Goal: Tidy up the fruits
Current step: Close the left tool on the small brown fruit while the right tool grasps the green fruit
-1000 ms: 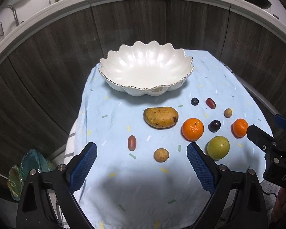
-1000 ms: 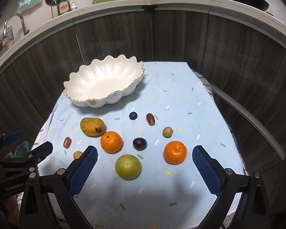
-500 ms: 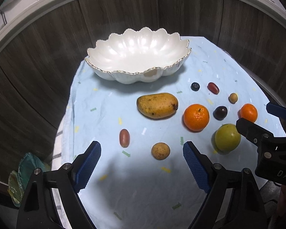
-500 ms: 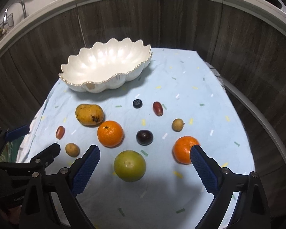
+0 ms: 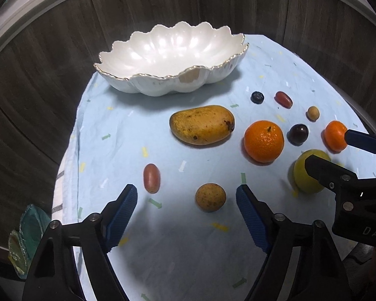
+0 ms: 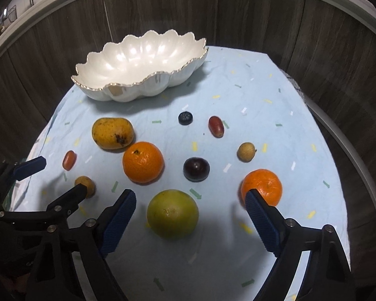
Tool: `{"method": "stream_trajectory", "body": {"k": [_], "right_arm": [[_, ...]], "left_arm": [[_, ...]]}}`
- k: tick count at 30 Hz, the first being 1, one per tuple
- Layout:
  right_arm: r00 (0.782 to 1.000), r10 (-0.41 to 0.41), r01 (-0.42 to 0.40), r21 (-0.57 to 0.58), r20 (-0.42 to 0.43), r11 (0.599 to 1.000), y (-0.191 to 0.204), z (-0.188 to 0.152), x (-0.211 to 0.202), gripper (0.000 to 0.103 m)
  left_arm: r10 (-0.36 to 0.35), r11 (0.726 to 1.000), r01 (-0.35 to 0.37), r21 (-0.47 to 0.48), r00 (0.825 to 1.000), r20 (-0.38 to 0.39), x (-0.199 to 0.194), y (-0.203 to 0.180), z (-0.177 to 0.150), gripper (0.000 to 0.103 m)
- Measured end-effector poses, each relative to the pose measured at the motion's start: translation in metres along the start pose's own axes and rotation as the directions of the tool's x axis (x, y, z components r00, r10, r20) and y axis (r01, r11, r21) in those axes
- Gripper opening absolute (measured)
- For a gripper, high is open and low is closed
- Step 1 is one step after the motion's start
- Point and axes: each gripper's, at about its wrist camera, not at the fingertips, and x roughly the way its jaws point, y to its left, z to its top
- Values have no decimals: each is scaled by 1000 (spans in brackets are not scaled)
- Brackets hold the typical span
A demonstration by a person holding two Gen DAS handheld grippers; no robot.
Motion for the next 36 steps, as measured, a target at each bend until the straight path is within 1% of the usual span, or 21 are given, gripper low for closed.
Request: {"method": "stream_trajectory", "body": {"k": [2,8,13,15,20,21,22,25,27,30,33,35,36], "right_arm": [[1000,2,-2,-3,-8,1000,1,-1,3,85],[999,11,-11,-9,-30,1000,3,-4,11,83],[999,13,-14,-12,-48,1000,3,-5,18,81],[998,17,-18,-15,-58,1000,4,-6,21,79],[996,31,-32,-4,-86,999,4,-8,31,71],[996,33,-33,-1,-87,999,3,-8,32,71],[995,36,-36,0,-89,999,3,-8,33,71],[994,50,-50,3,-100,999,3,-9,35,67],[994,52,-52,3,-100,999,3,-10,35,67],[993,61,-61,1,-98,998,4,-10,34,63],[993,73,-74,-8,-95,997,6,-10,33,56],[992,85,-87,-13,-93,996,8,-10,33,50],[992,82,-84,-17,-93,996,9,-10,33,50]], "left_arm": [[-4,1000,4,5,1000,-1,3,-2,0,80],[-11,1000,11,19,1000,-6,11,-5,0,76],[-14,1000,15,9,1000,-21,20,-4,1,68],[-13,1000,14,8,1000,-24,22,-4,0,67],[-2,1000,2,16,1000,-15,25,-6,-1,67],[-1,1000,1,19,1000,-12,25,-7,-1,65],[-4,1000,5,21,1000,-10,25,-7,0,61],[-13,999,13,29,1000,-7,24,-9,0,55],[-15,999,16,35,1000,-6,24,-10,0,52],[-16,999,16,42,1000,-4,23,-12,-1,49],[-22,999,22,50,1000,-1,23,-14,-1,45],[-29,998,29,54,1000,0,22,-15,-1,40],[-34,998,34,58,999,0,22,-16,-2,37]]}}
